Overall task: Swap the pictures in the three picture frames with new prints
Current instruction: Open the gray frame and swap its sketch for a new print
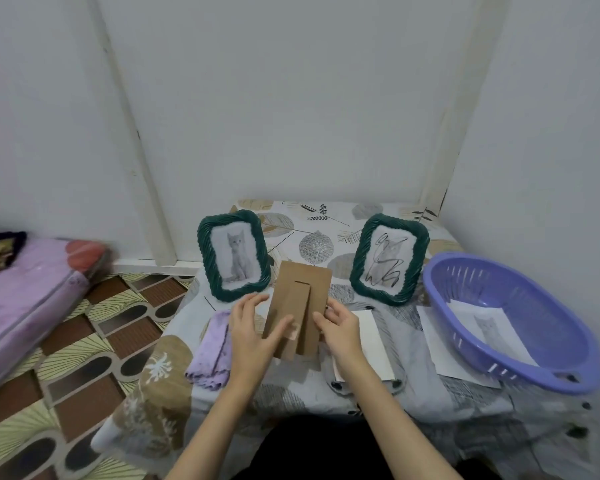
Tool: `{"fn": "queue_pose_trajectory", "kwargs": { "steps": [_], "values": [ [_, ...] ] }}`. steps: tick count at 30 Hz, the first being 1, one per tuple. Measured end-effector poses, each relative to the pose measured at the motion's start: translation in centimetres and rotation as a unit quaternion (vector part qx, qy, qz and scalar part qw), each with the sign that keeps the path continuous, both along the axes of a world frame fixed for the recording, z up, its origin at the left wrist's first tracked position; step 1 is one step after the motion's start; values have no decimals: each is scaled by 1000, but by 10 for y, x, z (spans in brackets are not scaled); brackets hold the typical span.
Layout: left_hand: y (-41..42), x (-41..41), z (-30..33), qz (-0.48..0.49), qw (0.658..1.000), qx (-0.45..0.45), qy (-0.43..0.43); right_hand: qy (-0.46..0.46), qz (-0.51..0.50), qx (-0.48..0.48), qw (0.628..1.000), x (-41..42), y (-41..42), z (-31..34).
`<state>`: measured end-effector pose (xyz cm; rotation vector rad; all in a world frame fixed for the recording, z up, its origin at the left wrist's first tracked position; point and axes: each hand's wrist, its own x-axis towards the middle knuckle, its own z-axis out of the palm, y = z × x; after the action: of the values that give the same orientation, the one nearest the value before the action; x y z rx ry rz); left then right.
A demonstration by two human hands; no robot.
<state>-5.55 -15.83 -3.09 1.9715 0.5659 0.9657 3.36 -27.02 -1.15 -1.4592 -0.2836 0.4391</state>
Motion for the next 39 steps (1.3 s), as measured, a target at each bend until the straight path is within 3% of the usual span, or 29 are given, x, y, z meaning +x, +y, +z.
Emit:
{"fn": "queue_pose_trajectory", "kwargs": {
  "steps": [2, 5, 8, 11, 15, 24, 39],
  "values": [
    [1, 5, 5, -17, 999, -38, 29, -1, 10, -1, 1000, 6, -12, 2],
    [-8, 18, 13, -159, 974, -160, 29, 3, -18, -11, 1000, 22, -33, 4],
    [-20, 34, 10, -204, 966, -145, 68, -1, -73, -36, 997, 46, -57, 3],
    [-33, 44, 4, -249, 950, -163, 100, 17, -41, -40, 998, 55, -78, 4],
    [-40, 48, -4, -228, 959, -103, 135, -70, 36, -95, 992, 51, -91, 2],
    [-36, 40, -12, -230, 948, -36, 219, -168, 50, -302, 937, 49, -91, -12],
    [-36, 43, -20, -227, 927, 85, 285, -217, 77, -380, 896, 64, -99, -17]
  ]
}}
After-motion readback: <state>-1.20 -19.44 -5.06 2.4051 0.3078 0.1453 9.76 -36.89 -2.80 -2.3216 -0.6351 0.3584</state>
